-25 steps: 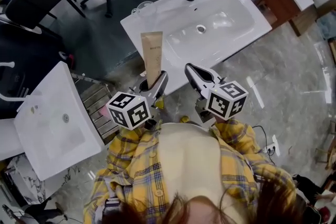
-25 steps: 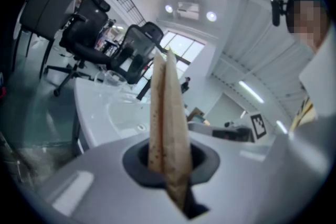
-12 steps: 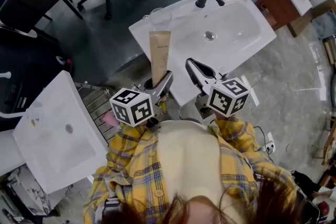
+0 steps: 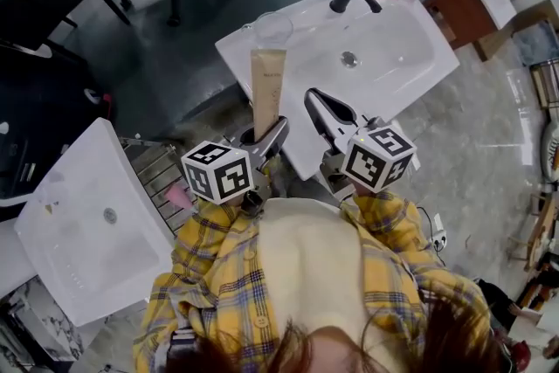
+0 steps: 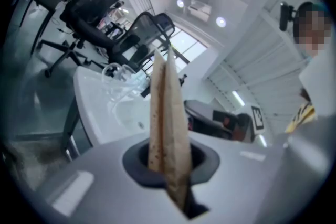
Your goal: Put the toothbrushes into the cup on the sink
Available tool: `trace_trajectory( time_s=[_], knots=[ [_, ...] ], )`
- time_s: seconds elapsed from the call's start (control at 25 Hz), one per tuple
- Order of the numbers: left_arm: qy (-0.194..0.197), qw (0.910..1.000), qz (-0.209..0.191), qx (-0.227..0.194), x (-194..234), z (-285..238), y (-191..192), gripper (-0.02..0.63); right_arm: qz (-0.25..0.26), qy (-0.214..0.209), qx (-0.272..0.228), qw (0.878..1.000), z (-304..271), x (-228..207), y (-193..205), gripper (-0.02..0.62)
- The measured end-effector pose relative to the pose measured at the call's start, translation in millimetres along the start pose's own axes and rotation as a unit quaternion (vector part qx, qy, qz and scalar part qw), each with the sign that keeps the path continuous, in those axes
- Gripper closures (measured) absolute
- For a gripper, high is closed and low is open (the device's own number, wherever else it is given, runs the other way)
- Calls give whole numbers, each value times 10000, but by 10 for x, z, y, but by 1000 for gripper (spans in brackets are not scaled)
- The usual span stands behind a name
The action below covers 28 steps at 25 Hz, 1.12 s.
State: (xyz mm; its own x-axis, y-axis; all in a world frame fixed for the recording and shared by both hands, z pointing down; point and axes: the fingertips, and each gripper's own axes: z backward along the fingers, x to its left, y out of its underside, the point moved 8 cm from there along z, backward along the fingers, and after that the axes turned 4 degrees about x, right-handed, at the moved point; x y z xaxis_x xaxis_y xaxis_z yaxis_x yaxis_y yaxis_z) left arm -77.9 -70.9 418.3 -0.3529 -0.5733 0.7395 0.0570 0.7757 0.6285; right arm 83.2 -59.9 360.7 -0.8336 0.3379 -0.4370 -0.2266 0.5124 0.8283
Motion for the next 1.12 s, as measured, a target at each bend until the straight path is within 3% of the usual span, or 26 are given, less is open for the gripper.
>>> trace_trajectory(
  time_s=[0.28,0.56,0.72,0.84,1.12],
  knots=[
    [-64,9997,219,-69,3,-206,-23,595,54,-258,115,9996,-50,-141,-113,578],
    [-509,9983,-267,2,-19,-431,-54,595,21,-487,198,9986,-84,-296,-217,578],
    [-563,9982,-220,-37,-13,-513,-58,595,-28,-651,237,9976,-137,-352,-278,575],
    [-595,9980,-209,-76,5,-541,-83,595,-54,-853,314,9958,-223,-357,-319,462],
    [-678,9972,-223,-200,-1,-569,-90,595,-211,-1116,563,9919,-402,-300,-314,423]
  ],
)
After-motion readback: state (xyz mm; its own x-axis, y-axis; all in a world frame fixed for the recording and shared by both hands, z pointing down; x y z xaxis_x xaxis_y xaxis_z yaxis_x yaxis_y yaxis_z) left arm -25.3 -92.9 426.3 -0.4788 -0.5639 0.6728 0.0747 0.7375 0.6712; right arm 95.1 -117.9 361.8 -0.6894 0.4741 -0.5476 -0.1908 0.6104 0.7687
